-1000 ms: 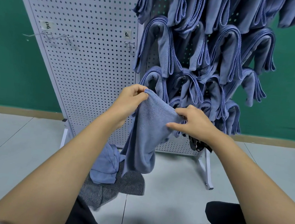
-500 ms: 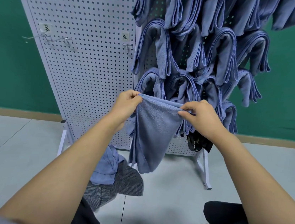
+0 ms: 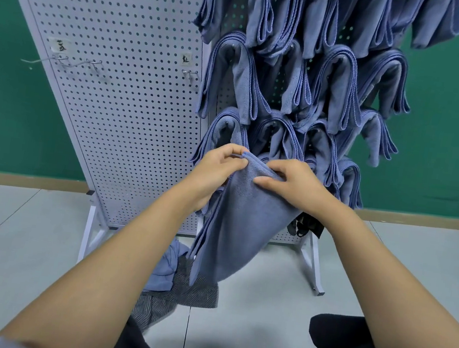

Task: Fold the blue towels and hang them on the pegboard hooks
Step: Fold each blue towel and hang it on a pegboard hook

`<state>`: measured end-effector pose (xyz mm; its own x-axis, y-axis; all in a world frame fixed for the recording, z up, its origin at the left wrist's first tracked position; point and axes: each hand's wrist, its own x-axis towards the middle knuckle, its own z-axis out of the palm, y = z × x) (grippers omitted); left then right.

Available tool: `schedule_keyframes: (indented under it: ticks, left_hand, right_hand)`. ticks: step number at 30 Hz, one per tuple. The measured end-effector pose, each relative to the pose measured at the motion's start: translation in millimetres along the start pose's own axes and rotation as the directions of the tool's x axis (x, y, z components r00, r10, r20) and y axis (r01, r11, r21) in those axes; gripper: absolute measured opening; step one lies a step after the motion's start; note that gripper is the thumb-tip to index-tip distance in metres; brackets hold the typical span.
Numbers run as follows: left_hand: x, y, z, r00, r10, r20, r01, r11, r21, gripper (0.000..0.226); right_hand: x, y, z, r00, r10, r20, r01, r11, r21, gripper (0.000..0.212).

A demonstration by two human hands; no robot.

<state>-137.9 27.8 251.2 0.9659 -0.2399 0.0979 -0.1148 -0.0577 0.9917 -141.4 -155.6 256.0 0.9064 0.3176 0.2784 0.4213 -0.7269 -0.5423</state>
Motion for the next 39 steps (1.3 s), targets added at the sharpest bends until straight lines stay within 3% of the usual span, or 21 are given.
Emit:
schedule_keyframes:
  ticks: [5, 10, 16, 20, 23, 25, 29, 34, 37, 39]
  left_hand:
    - [6, -10, 3, 0.988, -0.050, -0.148, 0.044, 0.998, -0.047, 0.018]
    - [7, -20, 10, 0.967, -0.127, -0.223, 0.103, 0.988, -0.116, 0.025]
    - [-6, -40, 3, 0.911, -0.336, -0.239, 0.290, 0.934, -0.210, 0.039]
    - [-24, -47, -7, 0.867, -0.485, -0.116, 0.433, 0.847, -0.307, 0.031]
    - [-34, -42, -17, 0.797, -0.597, 0.088, 0.538, 0.637, -0.553, 0.028]
    - [-37, -34, -26, 0.790, -0.587, 0.177, 0.548, 0.548, -0.632, 0.028]
    - [-37, -20, -54, 0.838, -0.519, 0.167, 0.518, 0.665, -0.538, 0.018]
    - [-37, -22, -100, 0.864, -0.501, 0.046, 0.432, 0.692, -0.578, 0.028]
    - [-39, -27, -123, 0.847, -0.532, 0.004, 0.443, 0.701, -0.559, 0.028]
    - [-40, -33, -136, 0.825, -0.563, -0.045, 0.455, 0.710, -0.538, 0.021]
  right_hand:
    - [3, -10, -1, 0.995, 0.051, -0.087, -0.069, 0.973, -0.218, 0.026]
    - [7, -15, -11, 0.988, 0.090, -0.124, -0.111, 0.979, -0.173, 0.032]
    - [29, -51, -50, 0.981, 0.049, -0.186, -0.067, 0.993, -0.094, 0.038]
    - [40, -88, -93, 0.954, -0.011, -0.299, -0.003, 0.999, -0.047, 0.042]
    - [40, -105, -122, 0.914, -0.029, -0.404, 0.070, 0.994, 0.086, 0.041]
    - [39, -98, -129, 0.892, -0.002, -0.452, 0.097, 0.978, 0.187, 0.042]
    - [32, -58, -111, 0.864, 0.121, -0.488, 0.029, 0.957, 0.290, 0.037]
    - [14, 2, -53, 0.875, 0.377, -0.304, -0.201, 0.854, 0.480, 0.027]
    - [8, 26, -20, 0.818, 0.575, -0.025, -0.419, 0.625, 0.658, 0.032]
    - [5, 35, -3, 0.787, 0.601, 0.141, -0.486, 0.462, 0.742, 0.025]
